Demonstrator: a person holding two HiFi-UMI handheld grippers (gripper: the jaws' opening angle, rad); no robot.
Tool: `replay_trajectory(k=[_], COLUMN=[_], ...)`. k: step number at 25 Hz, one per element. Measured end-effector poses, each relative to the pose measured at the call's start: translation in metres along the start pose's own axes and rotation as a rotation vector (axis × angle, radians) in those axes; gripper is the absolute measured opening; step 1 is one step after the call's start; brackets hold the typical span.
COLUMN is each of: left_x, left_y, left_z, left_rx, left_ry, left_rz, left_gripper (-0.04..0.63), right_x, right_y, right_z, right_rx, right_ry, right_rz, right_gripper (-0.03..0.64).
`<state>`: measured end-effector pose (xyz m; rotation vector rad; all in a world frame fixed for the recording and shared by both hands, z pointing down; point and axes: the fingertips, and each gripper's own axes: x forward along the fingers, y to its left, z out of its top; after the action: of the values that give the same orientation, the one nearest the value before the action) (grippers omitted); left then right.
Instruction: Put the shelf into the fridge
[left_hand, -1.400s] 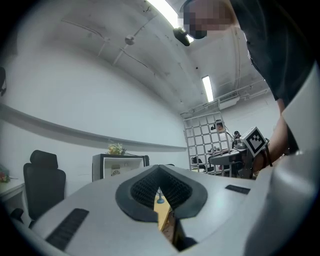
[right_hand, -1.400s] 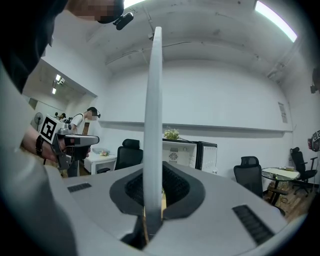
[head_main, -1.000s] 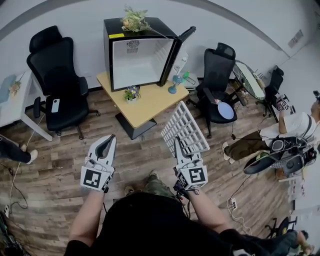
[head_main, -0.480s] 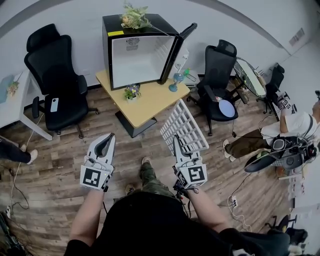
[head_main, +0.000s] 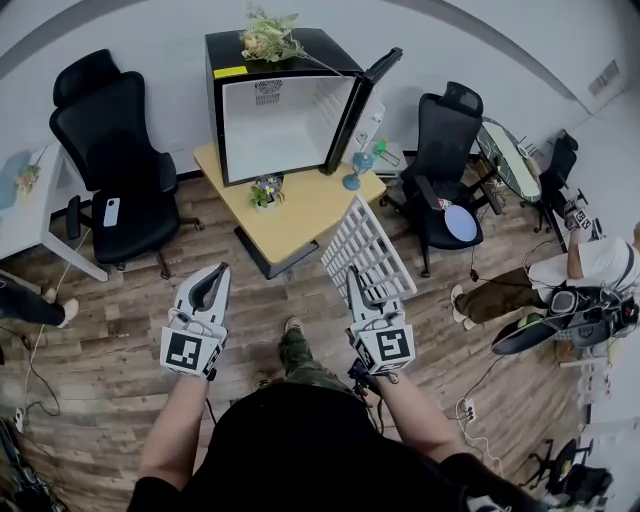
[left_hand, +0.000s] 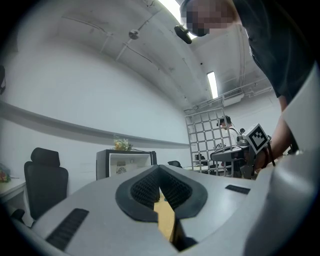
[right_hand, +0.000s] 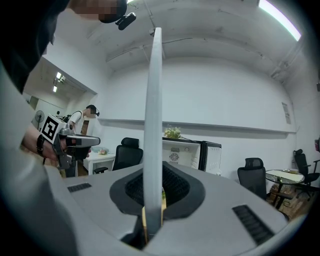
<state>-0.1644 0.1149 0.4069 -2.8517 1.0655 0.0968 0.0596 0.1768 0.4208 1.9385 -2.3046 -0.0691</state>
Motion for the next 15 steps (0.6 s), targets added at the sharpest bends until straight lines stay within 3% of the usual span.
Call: replay_trajectory(k=[15], left_x=[0.070], left_y=[0.042], left_z=[-0.006], left_rx=[0.013], left_ry=[0.018], left_rz=[0.047], left_gripper=[0.018], right_x=[0.087], right_y=[-0.041], right_z=[0.001], right_rx=[0.005], right_ry=[-0.006], right_rz=[0.065], right_gripper=[0.043])
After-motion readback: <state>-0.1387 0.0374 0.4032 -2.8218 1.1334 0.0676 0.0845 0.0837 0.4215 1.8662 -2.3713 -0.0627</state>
